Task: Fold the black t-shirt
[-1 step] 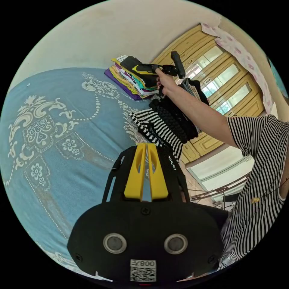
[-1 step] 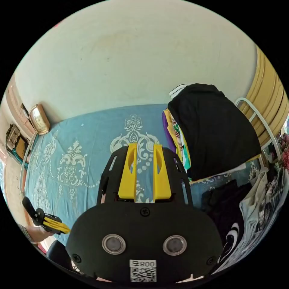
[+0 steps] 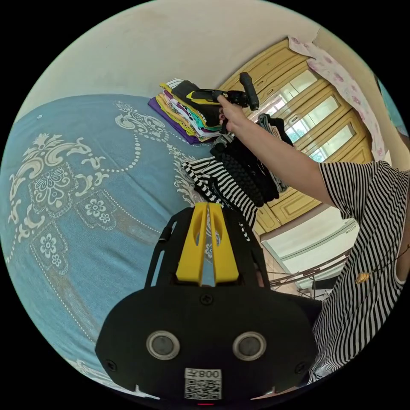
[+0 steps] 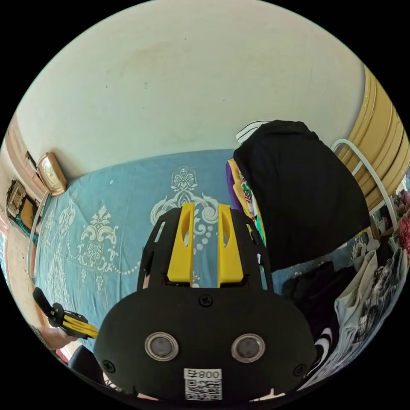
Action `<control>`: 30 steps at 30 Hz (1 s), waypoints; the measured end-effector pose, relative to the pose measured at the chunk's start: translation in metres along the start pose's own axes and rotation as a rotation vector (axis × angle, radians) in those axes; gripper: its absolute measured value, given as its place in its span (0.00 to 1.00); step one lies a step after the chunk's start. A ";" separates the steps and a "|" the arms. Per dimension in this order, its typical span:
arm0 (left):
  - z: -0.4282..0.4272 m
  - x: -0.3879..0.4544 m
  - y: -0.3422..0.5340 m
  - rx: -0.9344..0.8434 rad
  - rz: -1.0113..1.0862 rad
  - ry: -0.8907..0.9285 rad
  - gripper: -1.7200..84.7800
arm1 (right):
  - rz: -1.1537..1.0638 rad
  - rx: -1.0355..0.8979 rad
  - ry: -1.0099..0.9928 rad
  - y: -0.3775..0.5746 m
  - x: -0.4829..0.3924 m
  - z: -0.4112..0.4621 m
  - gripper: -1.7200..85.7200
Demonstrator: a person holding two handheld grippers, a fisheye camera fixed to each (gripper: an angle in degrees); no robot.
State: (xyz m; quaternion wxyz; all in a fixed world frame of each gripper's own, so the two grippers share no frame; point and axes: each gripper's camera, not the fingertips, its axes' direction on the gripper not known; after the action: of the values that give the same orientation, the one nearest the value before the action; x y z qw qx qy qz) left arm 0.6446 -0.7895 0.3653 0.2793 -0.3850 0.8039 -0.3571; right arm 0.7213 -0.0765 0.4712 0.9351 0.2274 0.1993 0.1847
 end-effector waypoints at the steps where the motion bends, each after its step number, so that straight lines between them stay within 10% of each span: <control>1: -0.004 -0.004 -0.005 -0.008 -0.027 0.008 0.03 | 0.007 0.005 0.011 -0.010 0.001 -0.001 0.13; 30: -0.082 -0.039 -0.063 -0.169 -0.168 0.227 0.02 | 0.073 -0.052 0.346 -0.246 -0.027 -0.113 0.04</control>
State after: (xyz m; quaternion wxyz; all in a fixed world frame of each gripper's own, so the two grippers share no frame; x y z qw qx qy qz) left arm 0.6329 -0.7564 0.4700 0.1223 -0.4304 0.8224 -0.3514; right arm 0.7093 -0.2526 0.2637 0.8851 0.1752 0.3438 0.2602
